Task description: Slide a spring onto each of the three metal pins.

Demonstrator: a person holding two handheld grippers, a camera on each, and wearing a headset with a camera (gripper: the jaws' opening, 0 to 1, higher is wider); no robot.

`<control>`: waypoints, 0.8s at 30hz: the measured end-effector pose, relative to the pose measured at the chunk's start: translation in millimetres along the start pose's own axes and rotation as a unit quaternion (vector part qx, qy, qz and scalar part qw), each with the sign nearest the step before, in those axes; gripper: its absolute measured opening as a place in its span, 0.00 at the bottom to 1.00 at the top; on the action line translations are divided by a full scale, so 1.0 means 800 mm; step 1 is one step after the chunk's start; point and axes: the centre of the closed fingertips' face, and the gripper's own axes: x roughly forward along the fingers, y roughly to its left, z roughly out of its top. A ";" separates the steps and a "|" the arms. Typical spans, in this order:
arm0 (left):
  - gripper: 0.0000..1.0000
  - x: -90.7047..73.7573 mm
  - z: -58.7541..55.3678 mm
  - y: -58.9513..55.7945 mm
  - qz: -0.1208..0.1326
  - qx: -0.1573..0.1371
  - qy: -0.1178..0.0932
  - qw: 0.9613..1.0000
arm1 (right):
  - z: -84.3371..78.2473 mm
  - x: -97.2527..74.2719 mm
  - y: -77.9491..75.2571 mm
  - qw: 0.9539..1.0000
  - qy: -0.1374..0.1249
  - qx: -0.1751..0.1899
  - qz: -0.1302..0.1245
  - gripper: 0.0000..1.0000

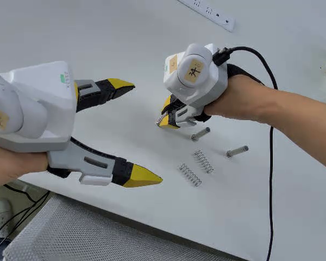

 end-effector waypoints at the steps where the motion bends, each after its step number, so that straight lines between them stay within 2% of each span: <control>1: 0.98 0.000 0.000 0.000 0.000 0.000 0.000 1.000 | 0.001 -0.001 0.001 1.000 -0.001 0.000 -0.001 0.13; 8: 0.99 -0.002 0.000 -0.003 -0.001 0.005 0.005 1.000 | 0.009 -0.014 0.006 1.000 -0.017 0.008 -0.008 0.18; 12: 0.98 -0.003 0.000 -0.004 -0.001 0.008 0.009 1.000 | 0.014 -0.024 0.005 0.999 -0.035 0.016 -0.020 0.25; 14: 0.98 -0.003 0.000 -0.005 -0.002 0.010 0.011 1.000 | 0.009 -0.023 0.001 0.999 -0.043 0.019 -0.026 0.28; 18: 0.98 -0.004 0.001 -0.008 -0.003 0.013 0.016 1.000 | 0.012 -0.040 0.004 0.996 -0.068 0.035 -0.037 0.32; 20: 0.98 -0.004 0.001 -0.009 -0.004 0.014 0.018 1.000 | 0.007 -0.039 0.003 0.995 -0.078 0.039 -0.041 0.35; 24: 0.98 -0.005 0.002 -0.012 -0.006 0.018 0.024 1.000 | 0.006 -0.058 0.009 0.992 -0.100 0.051 -0.054 0.41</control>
